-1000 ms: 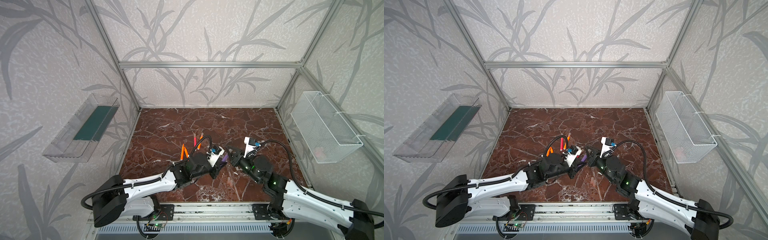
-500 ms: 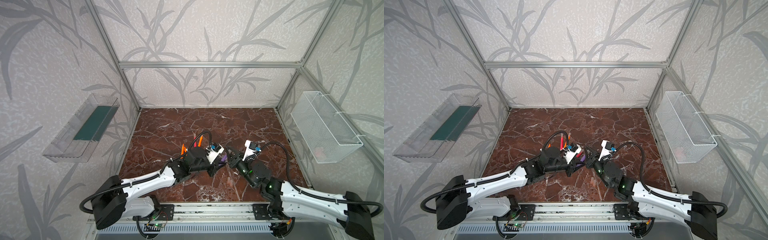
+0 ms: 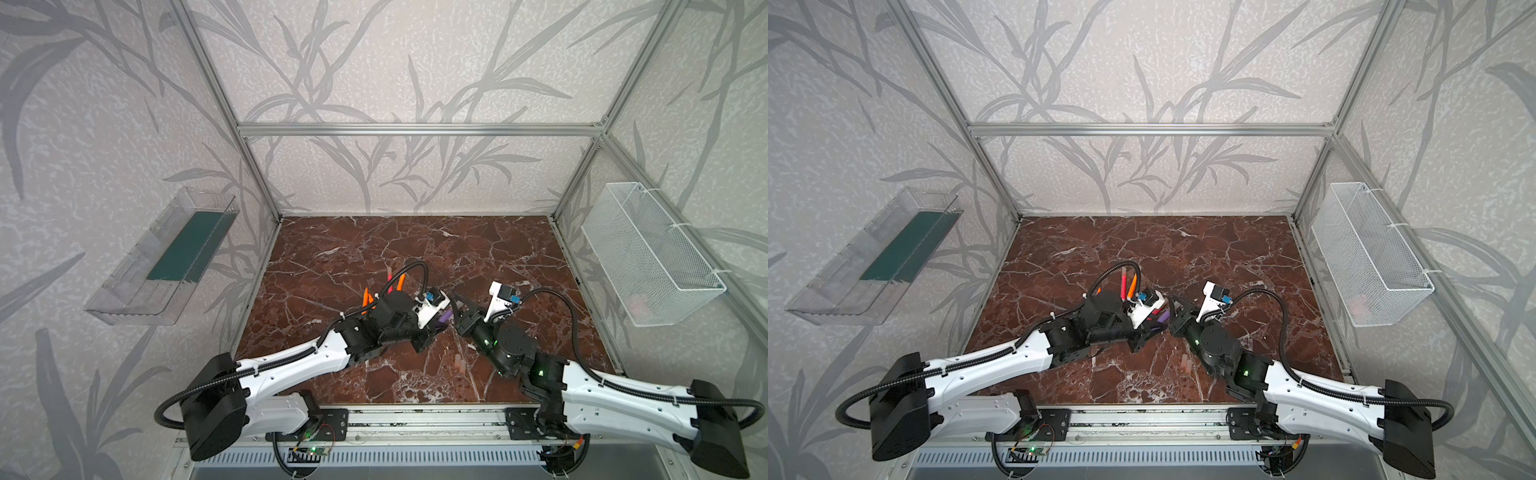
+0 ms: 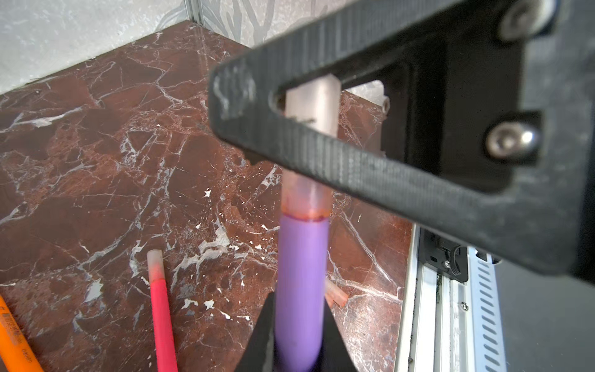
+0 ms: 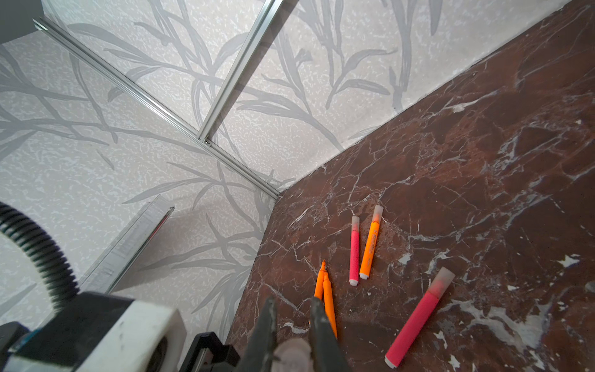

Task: Insert the pens into the pen caps
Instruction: 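Push the cap down onto the purple marker with the right gripper while the left holds, then open the right gripper and withdraw it from the capped purple marker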

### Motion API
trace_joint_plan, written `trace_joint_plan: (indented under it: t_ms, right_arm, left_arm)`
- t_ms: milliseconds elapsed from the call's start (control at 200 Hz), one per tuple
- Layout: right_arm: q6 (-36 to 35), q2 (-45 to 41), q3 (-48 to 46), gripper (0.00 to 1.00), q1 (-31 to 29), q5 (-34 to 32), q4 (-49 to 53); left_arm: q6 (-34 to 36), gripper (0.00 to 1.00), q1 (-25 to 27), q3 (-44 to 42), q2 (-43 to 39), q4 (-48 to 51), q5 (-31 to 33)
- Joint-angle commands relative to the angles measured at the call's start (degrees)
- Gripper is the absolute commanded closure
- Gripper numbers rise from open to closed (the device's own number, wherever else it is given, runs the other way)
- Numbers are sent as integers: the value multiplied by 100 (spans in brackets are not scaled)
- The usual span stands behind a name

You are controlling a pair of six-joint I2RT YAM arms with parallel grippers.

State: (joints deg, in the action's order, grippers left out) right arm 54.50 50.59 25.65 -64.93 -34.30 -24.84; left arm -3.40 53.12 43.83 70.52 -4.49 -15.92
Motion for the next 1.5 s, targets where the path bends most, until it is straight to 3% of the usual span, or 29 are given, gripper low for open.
trace_joint_plan:
  t_ms: [0, 180, 435, 685, 785, 945, 1130, 1235, 1340, 1494]
  right_arm:
    - [204, 159, -154, 100, -696, 1353, 1121]
    - [-215, 420, -252, 100, -774, 1474, 393]
    - [-1094, 500, -811, 100, -914, 1773, -1139]
    - [-1491, 452, -1165, 100, -938, 2134, -2097]
    - [-1256, 457, -1108, 100, -976, 1819, -1833]
    - [-934, 136, -544, 100, -978, 1214, -53]
    - [-932, -906, -444, 48, -944, -5, 1276]
    - [-981, -1655, -175, 28, -878, -605, 2573]
    - [-1017, -2352, 4, 18, -794, -1175, 3684]
    - [-912, -3201, 62, 15, -504, -1630, 4867]
  left_arm:
    - [-524, 100, -539, 468, -188, -1990, 2576]
    - [-708, 100, -577, 452, -231, -1959, 2534]
    - [-1220, 100, -1071, 647, -536, -1476, 1090]
    - [-1166, 100, -1155, 622, -689, -1343, 760]
    - [-1135, 100, -1155, 575, -639, -1394, 875]
    - [-985, 100, -1142, 474, -517, -1327, 1233]
    - [-960, 100, -1145, -30, -79, -1472, 1465]
    - [-1060, 100, -1148, -158, 287, -1356, 1548]
    - [-1167, 100, -1155, -182, 682, -1329, 1592]
    - [-1338, 100, -1155, 178, 1313, -920, 1707]
